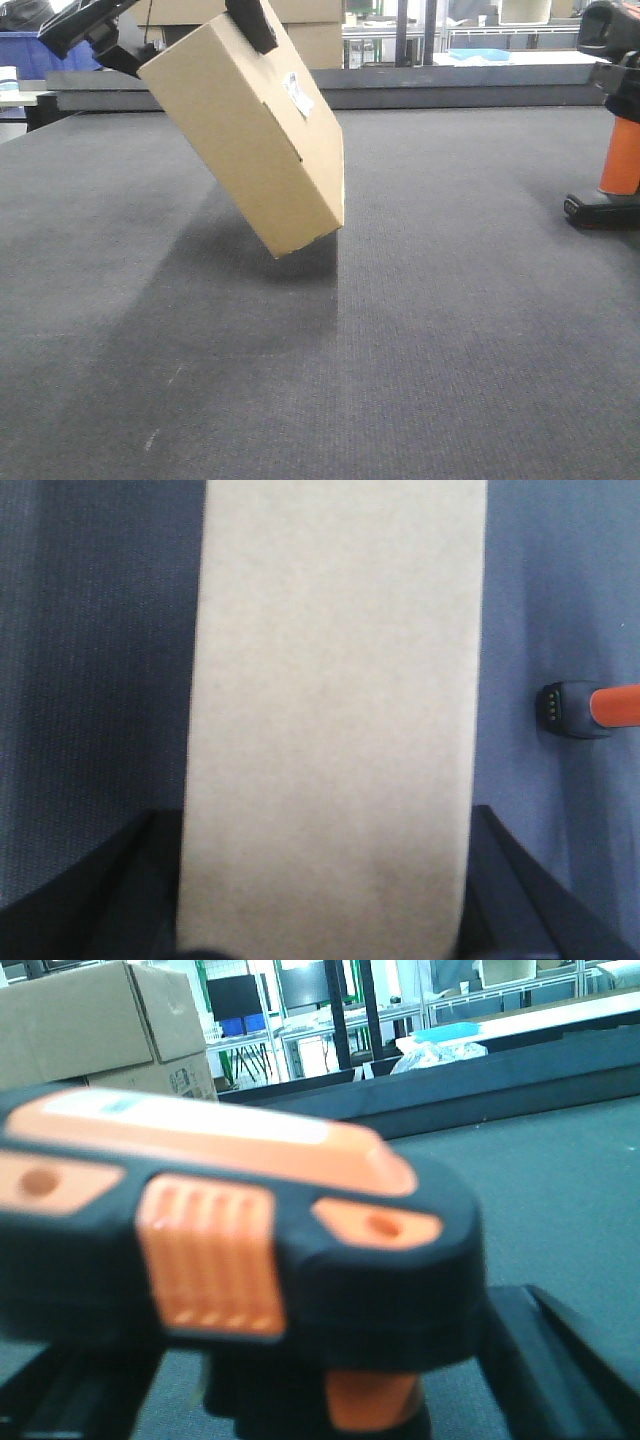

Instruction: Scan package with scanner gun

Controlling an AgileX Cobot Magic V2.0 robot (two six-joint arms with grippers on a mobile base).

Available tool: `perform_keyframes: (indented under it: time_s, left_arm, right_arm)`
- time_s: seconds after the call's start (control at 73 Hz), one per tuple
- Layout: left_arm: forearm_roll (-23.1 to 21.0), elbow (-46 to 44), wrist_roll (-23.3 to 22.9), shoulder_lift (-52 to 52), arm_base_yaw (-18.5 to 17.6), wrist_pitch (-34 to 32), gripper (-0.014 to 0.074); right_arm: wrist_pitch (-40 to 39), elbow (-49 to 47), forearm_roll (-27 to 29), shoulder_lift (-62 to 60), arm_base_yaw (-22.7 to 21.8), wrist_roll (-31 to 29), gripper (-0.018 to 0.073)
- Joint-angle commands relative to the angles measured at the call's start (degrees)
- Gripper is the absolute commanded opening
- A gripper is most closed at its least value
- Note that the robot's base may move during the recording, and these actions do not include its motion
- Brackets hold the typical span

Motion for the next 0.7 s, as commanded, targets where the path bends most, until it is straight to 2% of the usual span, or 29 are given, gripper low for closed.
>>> perform_keyframes:
  time_s: [0.0, 0.685]
  left_arm:
    - [-0.75, -0.31, -0.13, -0.14, 0.10, -1.34, -0.0111]
    - [-0.75, -0.31, -0.13, -0.14, 0.10, -1.34, -0.0111]
  right_arm:
    - [-2.23, -0.38, 0.17, -0.17, -0.17, 0.14, 0.0562]
    - [2.96, -0.27, -0.95, -1.35, -0.17, 0.14, 0.0562]
